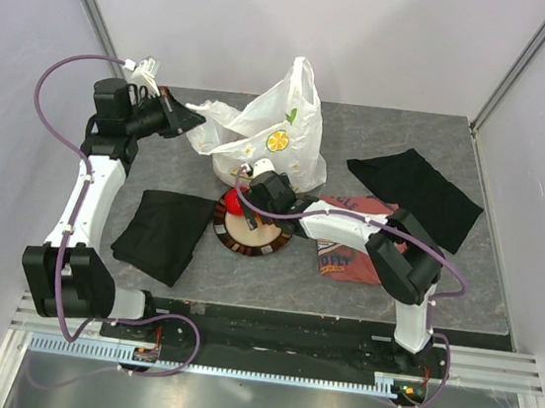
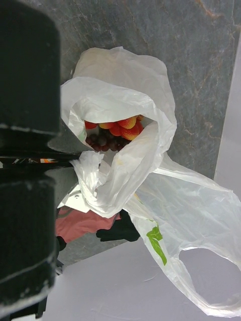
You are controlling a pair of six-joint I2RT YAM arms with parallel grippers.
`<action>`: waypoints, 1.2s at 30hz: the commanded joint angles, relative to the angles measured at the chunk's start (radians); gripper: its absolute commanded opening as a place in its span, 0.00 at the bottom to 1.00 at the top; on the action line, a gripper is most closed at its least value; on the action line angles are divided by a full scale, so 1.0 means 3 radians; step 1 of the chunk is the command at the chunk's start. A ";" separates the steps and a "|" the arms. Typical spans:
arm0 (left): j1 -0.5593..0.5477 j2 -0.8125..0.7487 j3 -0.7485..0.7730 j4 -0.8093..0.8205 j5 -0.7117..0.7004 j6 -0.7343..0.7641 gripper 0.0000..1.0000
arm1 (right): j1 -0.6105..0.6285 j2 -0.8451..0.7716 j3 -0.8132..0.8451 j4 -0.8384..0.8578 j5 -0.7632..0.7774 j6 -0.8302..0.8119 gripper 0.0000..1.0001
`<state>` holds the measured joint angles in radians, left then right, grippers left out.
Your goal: Place the fruits into the plastic bag
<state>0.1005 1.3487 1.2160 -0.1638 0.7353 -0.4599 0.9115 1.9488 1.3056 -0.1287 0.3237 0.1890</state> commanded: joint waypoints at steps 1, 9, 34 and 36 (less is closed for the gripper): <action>0.0018 0.0014 0.0037 0.0035 0.0029 0.0060 0.01 | -0.0017 0.0029 0.0081 0.0025 0.0071 -0.0032 0.97; 0.0028 0.0019 0.0032 0.0030 0.0039 0.0050 0.02 | -0.0011 -0.0155 -0.0128 0.0030 0.0077 -0.0011 0.65; 0.0033 -0.0001 0.0017 0.0065 0.0070 0.0019 0.02 | 0.0127 -0.1225 0.0580 0.0511 -0.0572 -0.0573 0.44; 0.0033 -0.0006 0.0017 0.0071 0.0075 0.0019 0.01 | 0.0030 -0.0975 0.0862 0.0480 -0.0568 -0.0599 0.44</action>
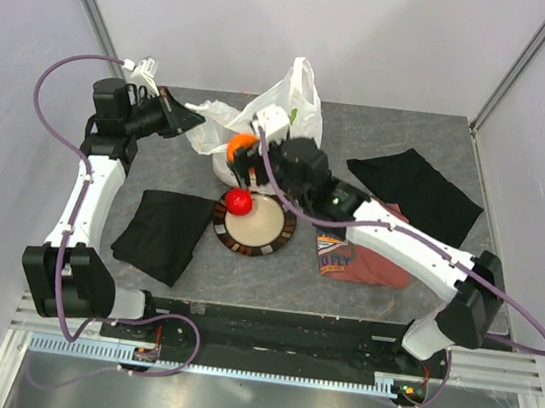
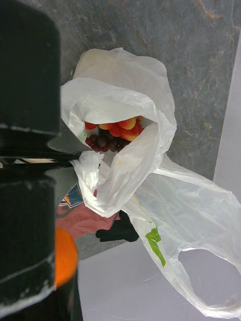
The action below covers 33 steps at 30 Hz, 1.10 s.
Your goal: Place the fruits into the plastic bag
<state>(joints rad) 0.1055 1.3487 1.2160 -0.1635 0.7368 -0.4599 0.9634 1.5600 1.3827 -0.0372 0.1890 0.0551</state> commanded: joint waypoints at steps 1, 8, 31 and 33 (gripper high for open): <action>0.0022 -0.0006 0.0017 0.0064 0.0060 0.0019 0.02 | -0.0184 0.0413 0.0910 0.0130 -0.0124 -0.0153 0.44; 0.0042 -0.0001 0.0017 0.0069 0.0080 0.0014 0.02 | -0.0583 0.1410 0.2094 -0.0489 -0.0175 -0.0061 0.43; 0.0088 0.0030 0.0002 0.0115 0.0157 -0.0042 0.01 | -0.1048 0.1825 0.1828 -0.1456 0.0352 0.0450 0.48; 0.0088 0.0030 0.0002 0.0120 0.0157 -0.0047 0.01 | -0.1094 0.1933 0.1986 -0.1568 0.0362 0.0562 0.50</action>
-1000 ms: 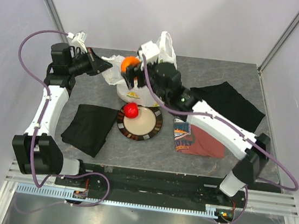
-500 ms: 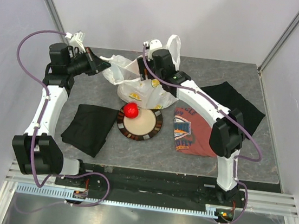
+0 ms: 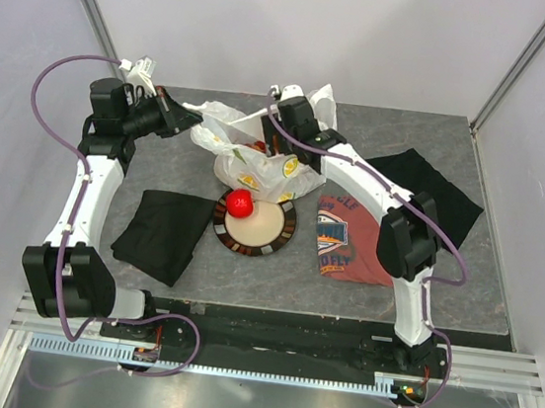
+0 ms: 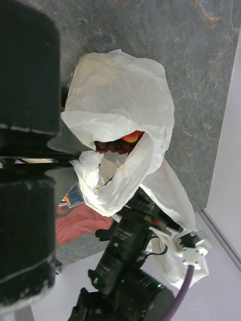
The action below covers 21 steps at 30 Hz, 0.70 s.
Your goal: Place the fruits into the plastic bag
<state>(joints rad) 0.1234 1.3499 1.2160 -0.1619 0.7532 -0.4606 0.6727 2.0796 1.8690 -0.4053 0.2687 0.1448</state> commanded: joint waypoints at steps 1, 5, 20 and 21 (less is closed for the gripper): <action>0.0023 0.0031 0.0002 0.0110 0.0107 -0.0045 0.02 | -0.0141 0.0226 0.0396 -0.0372 0.0096 0.0289 0.50; 0.0028 0.0026 0.0007 0.0115 0.0112 -0.0055 0.02 | -0.0161 0.0364 0.0504 -0.0540 0.0111 0.0315 0.57; 0.0028 0.0036 -0.0003 0.0141 0.0153 -0.0080 0.02 | -0.0161 0.0273 0.0427 -0.0623 0.0030 0.0279 0.93; 0.0028 0.0041 -0.0003 0.0141 0.0148 -0.0080 0.02 | -0.0161 0.0273 0.0437 -0.0623 0.0020 0.0284 0.94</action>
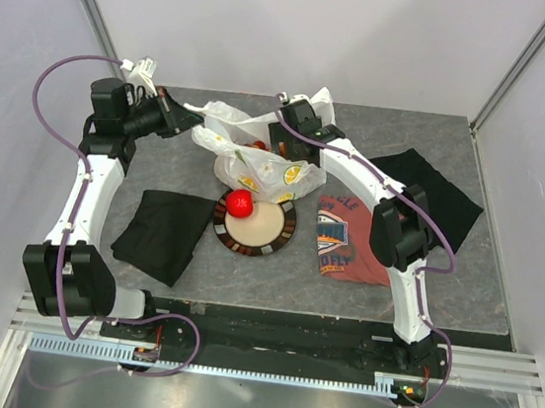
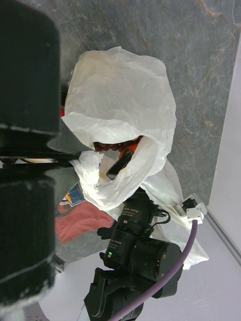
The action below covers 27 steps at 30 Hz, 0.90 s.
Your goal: Place the fruits into the plastic bag
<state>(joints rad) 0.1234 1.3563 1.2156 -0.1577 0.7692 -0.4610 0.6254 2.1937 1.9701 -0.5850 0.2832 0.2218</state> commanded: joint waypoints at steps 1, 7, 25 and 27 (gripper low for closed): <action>0.0028 0.0014 -0.0002 0.0132 0.0100 -0.0079 0.01 | -0.0004 -0.0113 0.0111 -0.0024 -0.0039 0.0043 0.96; 0.0028 0.0014 -0.0007 0.0137 0.0105 -0.0084 0.01 | -0.0004 -0.0179 0.0131 0.0002 -0.0070 0.0084 0.98; 0.0028 0.0014 -0.0007 0.0147 0.0125 -0.0105 0.01 | 0.0052 -0.1933 -0.2015 0.3073 -0.1883 0.0610 0.96; 0.0028 0.0014 -0.0007 0.0147 0.0120 -0.0100 0.02 | 0.0098 -0.1984 -0.2062 0.3131 -0.2017 0.0575 0.95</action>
<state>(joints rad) 0.1234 1.3624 1.2106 -0.1535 0.7704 -0.4614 0.6308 1.6234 1.4128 0.1730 -0.1326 0.3672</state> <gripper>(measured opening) 0.033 0.959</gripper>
